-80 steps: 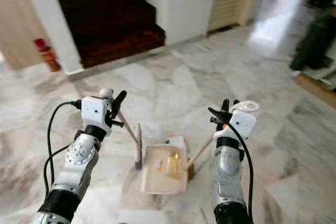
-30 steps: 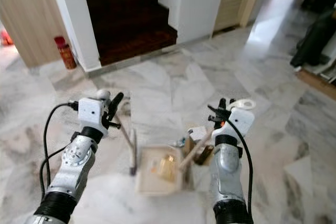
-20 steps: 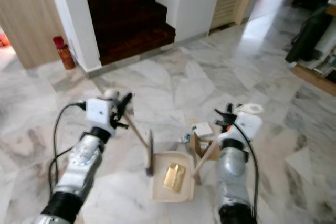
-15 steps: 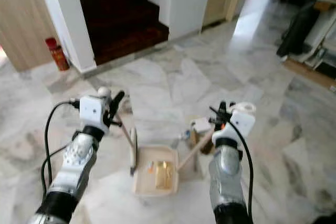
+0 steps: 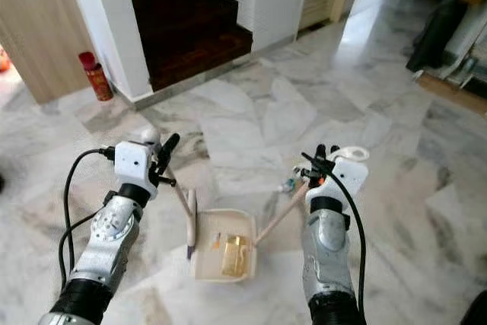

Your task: Sweep floor

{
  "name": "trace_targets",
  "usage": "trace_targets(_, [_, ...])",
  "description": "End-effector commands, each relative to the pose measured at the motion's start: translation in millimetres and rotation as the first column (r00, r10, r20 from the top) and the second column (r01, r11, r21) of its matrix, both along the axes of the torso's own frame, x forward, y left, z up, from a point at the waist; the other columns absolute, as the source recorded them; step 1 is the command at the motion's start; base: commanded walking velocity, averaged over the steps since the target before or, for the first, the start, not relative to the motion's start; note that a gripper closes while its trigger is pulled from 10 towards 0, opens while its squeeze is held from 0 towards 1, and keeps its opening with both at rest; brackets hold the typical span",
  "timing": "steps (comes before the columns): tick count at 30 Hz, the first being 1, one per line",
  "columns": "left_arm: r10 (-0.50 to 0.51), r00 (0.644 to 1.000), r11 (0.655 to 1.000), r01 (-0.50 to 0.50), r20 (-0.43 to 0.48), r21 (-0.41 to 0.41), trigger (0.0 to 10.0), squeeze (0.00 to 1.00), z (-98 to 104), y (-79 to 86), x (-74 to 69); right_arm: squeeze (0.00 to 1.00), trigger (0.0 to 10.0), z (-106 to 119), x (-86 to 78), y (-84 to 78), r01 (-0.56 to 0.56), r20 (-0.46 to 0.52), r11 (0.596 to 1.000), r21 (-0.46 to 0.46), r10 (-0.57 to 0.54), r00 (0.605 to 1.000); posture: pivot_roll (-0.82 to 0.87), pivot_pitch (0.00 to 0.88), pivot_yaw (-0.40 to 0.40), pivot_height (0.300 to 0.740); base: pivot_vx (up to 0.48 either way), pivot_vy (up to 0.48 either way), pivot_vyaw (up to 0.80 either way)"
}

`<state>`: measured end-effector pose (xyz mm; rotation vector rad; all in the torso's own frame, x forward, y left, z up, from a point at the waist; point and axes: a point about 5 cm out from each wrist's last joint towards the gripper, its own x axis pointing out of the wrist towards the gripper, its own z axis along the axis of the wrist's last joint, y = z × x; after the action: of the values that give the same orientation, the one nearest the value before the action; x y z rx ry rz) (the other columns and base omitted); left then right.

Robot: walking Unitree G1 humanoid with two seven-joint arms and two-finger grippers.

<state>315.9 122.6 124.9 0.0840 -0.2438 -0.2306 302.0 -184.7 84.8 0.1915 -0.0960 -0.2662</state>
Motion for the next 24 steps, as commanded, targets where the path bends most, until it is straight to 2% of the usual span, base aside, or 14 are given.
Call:
trace_targets(1, [-0.007, 0.998, 1.000, 0.008, 0.065, -0.015, 10.0, 0.00, 15.7, 0.2, 2.2, 0.00, 10.0, 15.6, 6.3, 2.2, -0.006, 0.063, 1.000, -0.007, 0.006, 0.998, 0.01, 0.000, -0.049, 0.740, 0.000, 0.364, 0.00])
trace_targets(7, [-0.004, 0.998, 1.000, 0.004, 0.061, -0.011, 10.0, 0.00, 14.7, 2.7, 0.8, 0.00, 10.0, 12.2, 5.6, 3.3, -0.003, 0.040, 1.000, -0.001, 0.003, 0.999, 0.01, 0.000, -0.046, 0.740, 0.000, 0.364, 0.00])
trace_targets(12, [-0.004, 0.998, 1.000, 0.005, 0.056, -0.008, 10.0, 0.00, 13.6, 2.6, 0.3, 0.00, 10.0, 10.9, 5.4, 3.3, -0.004, 0.033, 1.000, 0.002, 0.004, 0.999, 0.01, 0.000, -0.044, 0.740, 0.000, 0.363, -0.68])
trace_targets(24, [-0.006, 0.999, 1.000, 0.006, 0.052, -0.011, 10.0, 0.00, 12.6, 2.1, -0.1, 0.00, 10.0, 11.7, 6.4, 4.1, -0.008, 0.032, 1.000, -0.003, 0.008, 0.999, 0.01, 0.000, -0.050, 0.740, 0.000, 0.364, 0.00])
